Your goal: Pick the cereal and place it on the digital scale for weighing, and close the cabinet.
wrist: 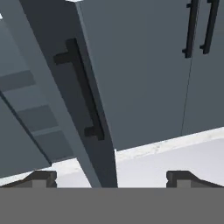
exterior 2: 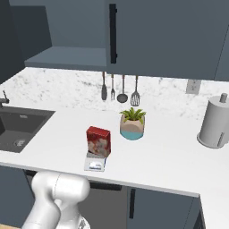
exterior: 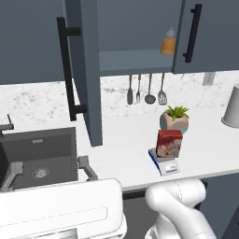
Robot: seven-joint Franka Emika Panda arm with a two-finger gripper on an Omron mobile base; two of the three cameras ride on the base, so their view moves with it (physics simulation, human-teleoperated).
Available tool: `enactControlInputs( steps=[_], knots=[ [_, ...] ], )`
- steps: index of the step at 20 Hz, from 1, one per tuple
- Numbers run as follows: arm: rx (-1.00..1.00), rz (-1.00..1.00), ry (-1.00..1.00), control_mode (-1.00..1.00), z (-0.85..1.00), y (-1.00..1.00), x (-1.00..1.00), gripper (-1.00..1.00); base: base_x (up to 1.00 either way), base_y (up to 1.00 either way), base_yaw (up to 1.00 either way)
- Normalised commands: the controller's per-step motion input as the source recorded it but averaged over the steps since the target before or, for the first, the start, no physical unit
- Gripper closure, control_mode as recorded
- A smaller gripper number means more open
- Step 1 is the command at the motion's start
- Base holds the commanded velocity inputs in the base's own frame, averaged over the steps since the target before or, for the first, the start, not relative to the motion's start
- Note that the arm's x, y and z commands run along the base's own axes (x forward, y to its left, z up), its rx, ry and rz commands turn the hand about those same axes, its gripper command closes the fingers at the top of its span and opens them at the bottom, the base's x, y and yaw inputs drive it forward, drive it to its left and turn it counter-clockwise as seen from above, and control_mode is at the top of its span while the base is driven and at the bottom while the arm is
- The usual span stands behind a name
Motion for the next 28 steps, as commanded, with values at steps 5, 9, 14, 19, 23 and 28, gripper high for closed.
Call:
enactControlInputs(
  steps=[5, 9, 14, 19, 23, 28],
  knots=[
    [0.0, -0.08, 0.0, -1.0, 0.0, 0.96, 0.13, -1.0, 0.0, 0.0, 0.0],
    [0.0, -0.1, 0.0, -1.0, 0.0, 0.74, 0.69, -1.0, 0.0, 0.0, 0.0],
    [0.02, -0.06, 0.03, -1.0, 0.0, 0.22, 1.0, -1.0, 0.0, 0.0, 0.0],
    [0.06, -0.04, 0.01, -1.0, 0.0, -0.11, 0.97, -1.0, 0.0, 0.0, 0.0],
    [0.08, -0.1, 0.0, -1.0, 0.0, -0.28, 0.77, -1.0, 0.0, 0.0, 0.0],
    [0.13, -0.08, 0.0, -1.0, 0.02, -0.55, 0.57, -1.0, 0.0, 0.0, 0.0]
  ],
)
